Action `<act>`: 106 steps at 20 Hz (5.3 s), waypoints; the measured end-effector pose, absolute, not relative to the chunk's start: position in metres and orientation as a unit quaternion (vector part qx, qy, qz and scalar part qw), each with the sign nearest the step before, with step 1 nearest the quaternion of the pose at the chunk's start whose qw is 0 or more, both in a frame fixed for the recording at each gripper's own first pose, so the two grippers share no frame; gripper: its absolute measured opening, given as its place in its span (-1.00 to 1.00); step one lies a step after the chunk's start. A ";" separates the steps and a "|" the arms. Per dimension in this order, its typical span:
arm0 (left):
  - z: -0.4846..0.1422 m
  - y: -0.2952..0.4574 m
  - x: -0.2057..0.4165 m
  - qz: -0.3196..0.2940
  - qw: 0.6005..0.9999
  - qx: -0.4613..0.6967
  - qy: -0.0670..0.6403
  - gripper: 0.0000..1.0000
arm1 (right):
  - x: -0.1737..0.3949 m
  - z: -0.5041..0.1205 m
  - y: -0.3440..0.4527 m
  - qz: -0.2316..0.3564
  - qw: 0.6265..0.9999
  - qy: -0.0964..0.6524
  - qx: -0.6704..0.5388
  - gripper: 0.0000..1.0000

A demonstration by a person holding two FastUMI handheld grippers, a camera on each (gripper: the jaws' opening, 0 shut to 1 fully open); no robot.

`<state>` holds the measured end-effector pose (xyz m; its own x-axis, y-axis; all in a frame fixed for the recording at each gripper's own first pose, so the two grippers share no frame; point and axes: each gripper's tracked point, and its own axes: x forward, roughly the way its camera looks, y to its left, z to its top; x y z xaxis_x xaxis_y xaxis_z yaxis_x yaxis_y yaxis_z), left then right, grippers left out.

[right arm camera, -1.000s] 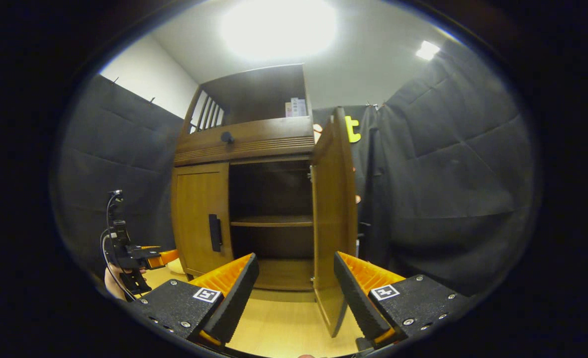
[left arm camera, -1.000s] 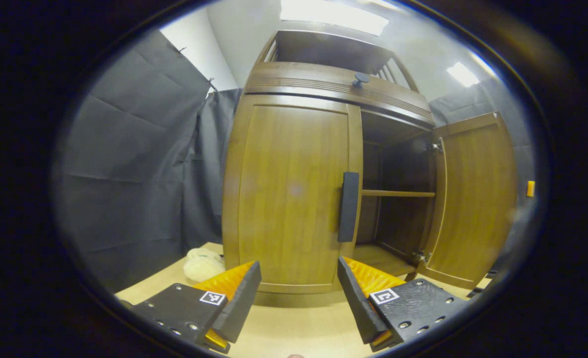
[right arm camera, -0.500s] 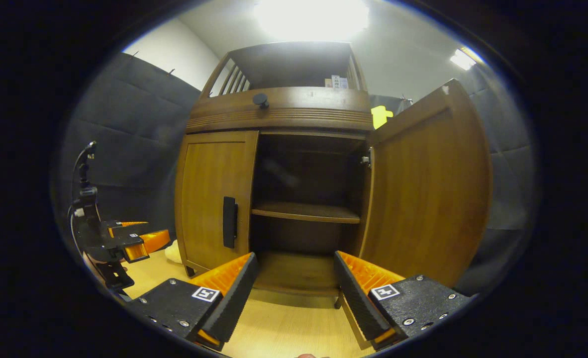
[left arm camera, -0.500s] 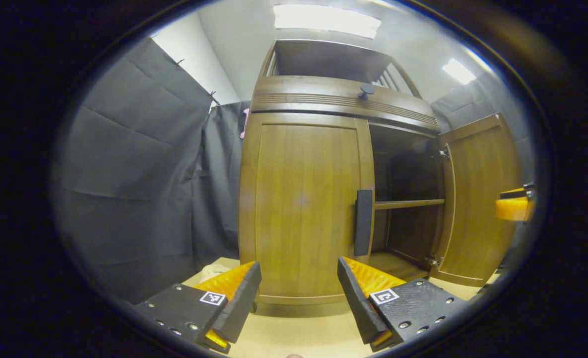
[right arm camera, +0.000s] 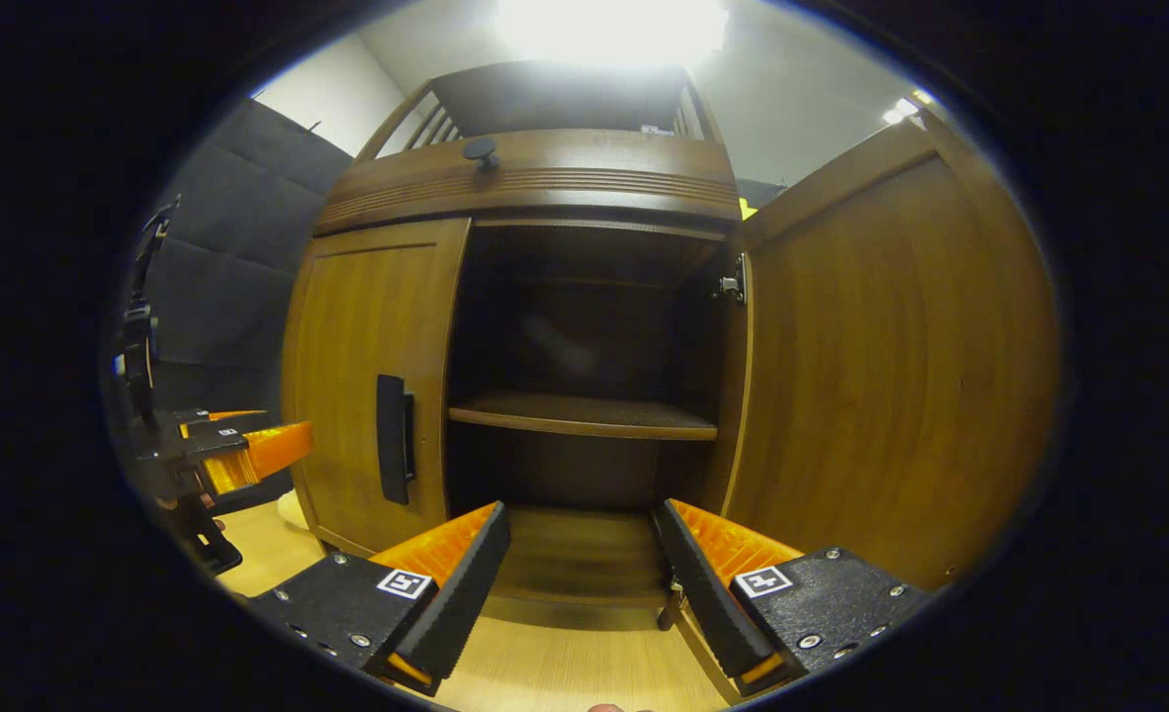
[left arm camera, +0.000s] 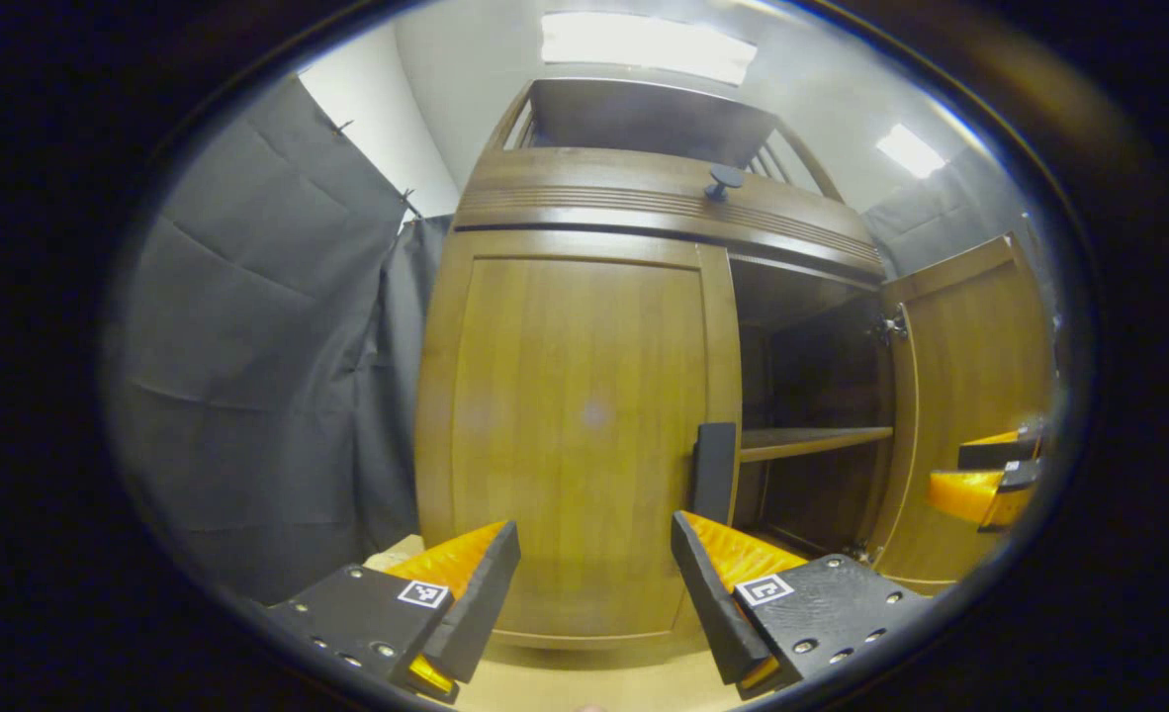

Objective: Open the right door of the double-door shoe cabinet with the right hand, and open the left door with the left hand.

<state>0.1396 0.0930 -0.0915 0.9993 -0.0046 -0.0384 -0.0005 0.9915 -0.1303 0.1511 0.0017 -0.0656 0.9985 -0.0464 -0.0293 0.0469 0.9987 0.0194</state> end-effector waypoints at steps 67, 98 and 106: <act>-0.062 0.115 0.045 -0.066 0.994 -0.083 0.024 -0.68 | 0.083 -0.097 0.033 0.030 0.999 0.025 0.034 0.90; 0.034 0.132 -0.033 0.191 0.979 0.047 -0.047 -0.82 | 0.049 -0.092 0.045 0.027 0.998 0.015 0.051 0.90; 0.062 0.047 -0.037 0.142 0.987 -0.033 -0.070 0.64 | 0.002 -0.029 0.033 0.031 0.999 -0.034 0.028 0.92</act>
<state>-0.0367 0.0465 0.0624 0.9496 0.2855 0.1291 -0.2761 0.9573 -0.0860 0.0017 0.0328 -0.0290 0.9957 0.0603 0.0697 -0.0641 0.9965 0.0529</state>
